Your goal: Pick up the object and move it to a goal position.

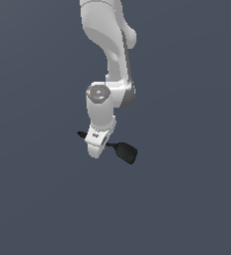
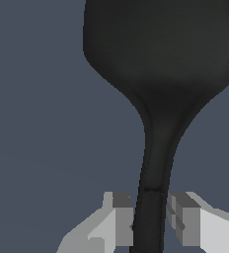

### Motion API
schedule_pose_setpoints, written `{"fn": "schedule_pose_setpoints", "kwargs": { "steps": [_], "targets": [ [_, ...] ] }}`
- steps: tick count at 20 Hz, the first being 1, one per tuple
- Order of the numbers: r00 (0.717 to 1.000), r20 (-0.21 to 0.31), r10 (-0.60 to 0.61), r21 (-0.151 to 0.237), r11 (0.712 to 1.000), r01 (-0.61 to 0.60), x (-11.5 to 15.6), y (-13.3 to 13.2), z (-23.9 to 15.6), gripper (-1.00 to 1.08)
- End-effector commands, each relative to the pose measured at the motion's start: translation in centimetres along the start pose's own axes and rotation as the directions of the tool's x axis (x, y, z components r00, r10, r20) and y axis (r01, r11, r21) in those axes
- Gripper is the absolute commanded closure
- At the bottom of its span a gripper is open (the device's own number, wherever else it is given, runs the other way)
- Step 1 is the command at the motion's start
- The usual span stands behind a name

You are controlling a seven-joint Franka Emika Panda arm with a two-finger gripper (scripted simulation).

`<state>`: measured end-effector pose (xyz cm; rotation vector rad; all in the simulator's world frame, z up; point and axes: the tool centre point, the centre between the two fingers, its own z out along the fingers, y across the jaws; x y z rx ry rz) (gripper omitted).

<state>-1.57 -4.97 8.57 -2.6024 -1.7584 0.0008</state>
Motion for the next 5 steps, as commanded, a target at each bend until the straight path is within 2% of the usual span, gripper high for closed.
{"fn": "schedule_pose_setpoints", "kwargs": {
  "steps": [1,5],
  "targets": [
    [1.000,-0.001,-0.001,0.000,1.000,0.001,-0.40,0.45,-0.93,1.08],
    [1.000,-0.001,-0.001,0.000,1.000,0.001,-0.62,0.69,-1.38,1.08]
  ]
}}
